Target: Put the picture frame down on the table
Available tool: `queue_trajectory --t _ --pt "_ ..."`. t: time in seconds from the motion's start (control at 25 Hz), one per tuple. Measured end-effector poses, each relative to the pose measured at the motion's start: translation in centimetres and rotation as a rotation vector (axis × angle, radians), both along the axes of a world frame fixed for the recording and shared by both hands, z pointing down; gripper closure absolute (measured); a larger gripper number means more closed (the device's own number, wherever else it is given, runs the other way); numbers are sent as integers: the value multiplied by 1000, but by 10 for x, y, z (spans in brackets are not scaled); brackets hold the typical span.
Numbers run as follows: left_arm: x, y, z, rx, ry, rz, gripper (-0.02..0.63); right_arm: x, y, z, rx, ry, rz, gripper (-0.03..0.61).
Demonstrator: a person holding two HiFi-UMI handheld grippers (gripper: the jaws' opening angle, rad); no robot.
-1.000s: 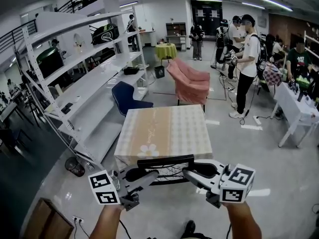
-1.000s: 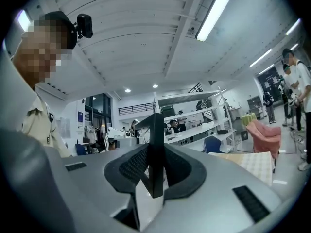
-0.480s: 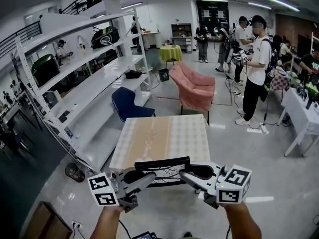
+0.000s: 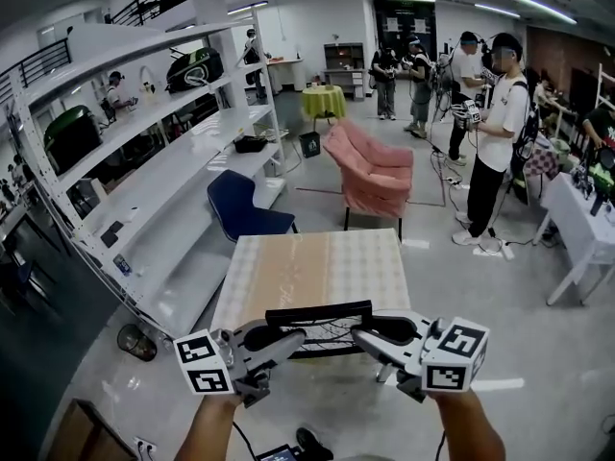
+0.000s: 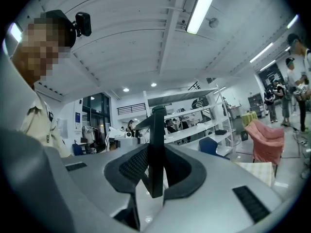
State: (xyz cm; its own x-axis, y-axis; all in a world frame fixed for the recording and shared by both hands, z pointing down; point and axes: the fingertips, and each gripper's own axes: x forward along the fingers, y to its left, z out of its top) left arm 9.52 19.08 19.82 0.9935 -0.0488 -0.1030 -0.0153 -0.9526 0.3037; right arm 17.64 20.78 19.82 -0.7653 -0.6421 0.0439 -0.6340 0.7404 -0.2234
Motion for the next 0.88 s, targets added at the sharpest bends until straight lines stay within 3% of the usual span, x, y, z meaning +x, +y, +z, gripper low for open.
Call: queue_trajectory --t 0.48,0.88 --pt "-69 -141 -1 10 22 36 565 -69 -139 -2 -1 31 43 492" --pt "-100 -220 16 4 12 6 563 -101 -219 15 -32 34 35 492"
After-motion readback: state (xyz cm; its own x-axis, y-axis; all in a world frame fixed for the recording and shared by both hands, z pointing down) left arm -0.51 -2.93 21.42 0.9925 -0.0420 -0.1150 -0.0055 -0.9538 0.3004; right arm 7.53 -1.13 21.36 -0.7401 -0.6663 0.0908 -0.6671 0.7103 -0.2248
